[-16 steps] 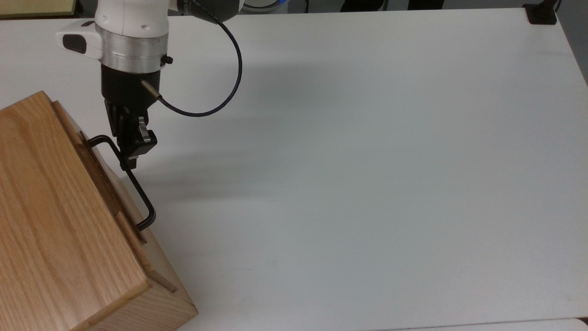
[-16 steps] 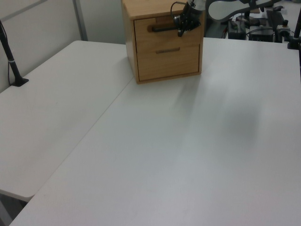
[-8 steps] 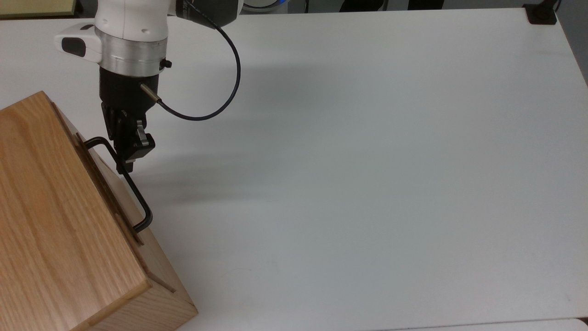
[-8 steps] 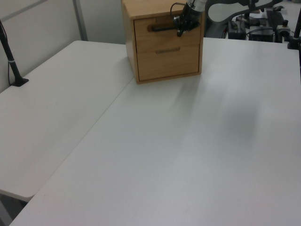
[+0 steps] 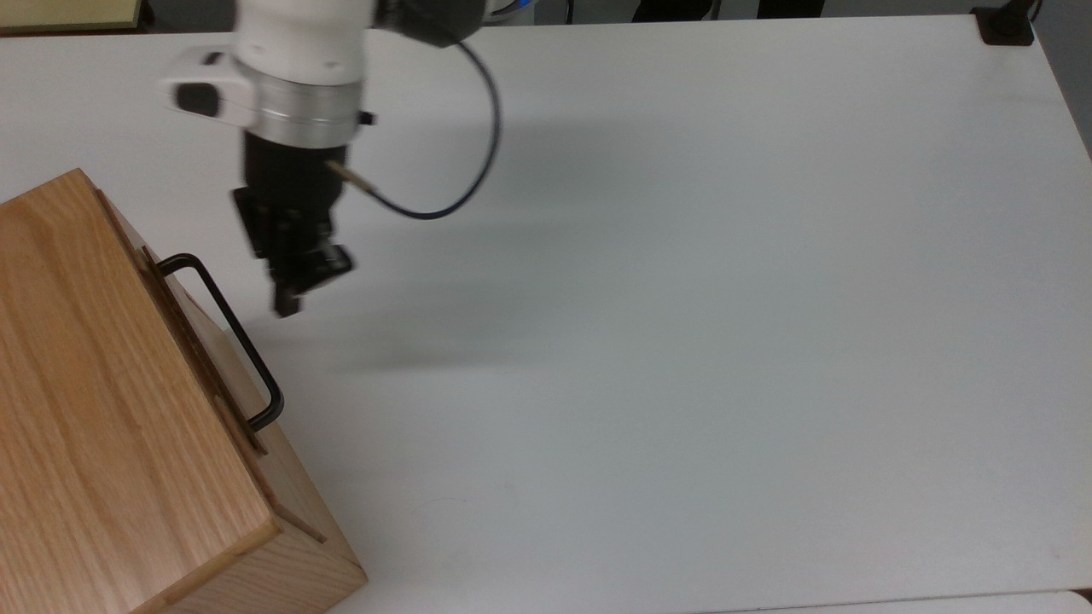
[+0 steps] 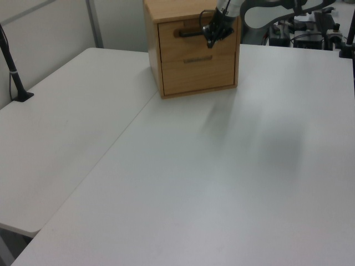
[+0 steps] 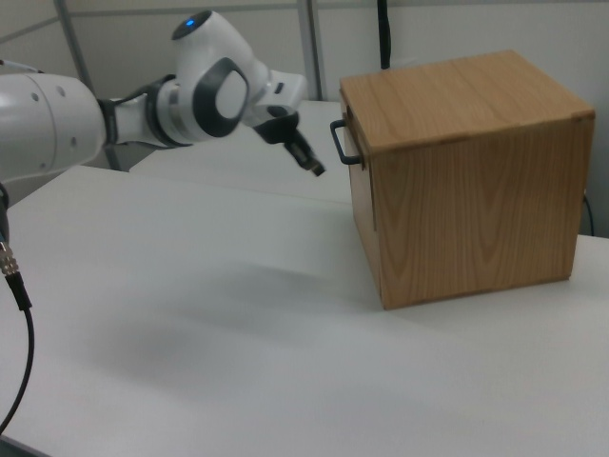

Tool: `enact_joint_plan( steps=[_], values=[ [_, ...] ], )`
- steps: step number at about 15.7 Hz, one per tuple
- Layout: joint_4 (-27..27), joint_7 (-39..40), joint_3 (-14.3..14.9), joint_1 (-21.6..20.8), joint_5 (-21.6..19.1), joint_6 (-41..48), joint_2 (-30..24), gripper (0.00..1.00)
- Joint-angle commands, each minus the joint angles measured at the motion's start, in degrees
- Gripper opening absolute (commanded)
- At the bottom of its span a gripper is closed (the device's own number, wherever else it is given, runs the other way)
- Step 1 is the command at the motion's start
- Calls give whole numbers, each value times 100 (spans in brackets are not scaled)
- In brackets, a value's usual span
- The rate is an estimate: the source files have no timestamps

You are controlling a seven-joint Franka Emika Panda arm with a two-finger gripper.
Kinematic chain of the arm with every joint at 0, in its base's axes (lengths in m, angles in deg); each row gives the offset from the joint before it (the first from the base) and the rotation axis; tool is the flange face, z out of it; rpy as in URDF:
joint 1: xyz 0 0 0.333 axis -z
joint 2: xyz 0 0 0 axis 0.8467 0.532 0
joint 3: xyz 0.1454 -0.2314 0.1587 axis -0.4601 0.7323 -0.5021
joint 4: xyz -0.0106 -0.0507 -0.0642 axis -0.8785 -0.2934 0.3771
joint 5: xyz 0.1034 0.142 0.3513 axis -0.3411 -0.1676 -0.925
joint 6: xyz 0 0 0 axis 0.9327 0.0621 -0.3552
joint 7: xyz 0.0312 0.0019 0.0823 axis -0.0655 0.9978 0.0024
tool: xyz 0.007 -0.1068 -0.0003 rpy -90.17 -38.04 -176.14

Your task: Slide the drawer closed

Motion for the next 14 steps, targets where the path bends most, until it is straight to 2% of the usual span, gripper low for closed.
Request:
enact_joint_plan(
  steps=[1,4,7,9,11,14],
  values=[
    [-306,459,-23,-558,-15,881,-421,0],
    [-640,1283,-155,-831,-103,1670,-886,0],
    [-719,2494,-155,-902,-813,2593,-1335,0],
    [-921,3479,-155,-955,-1087,3174,-1704,0],
    [-1132,4174,-155,-955,-1158,3518,-1968,0],
    [-1159,5211,-138,-858,-1202,3966,-2206,0]
  ],
)
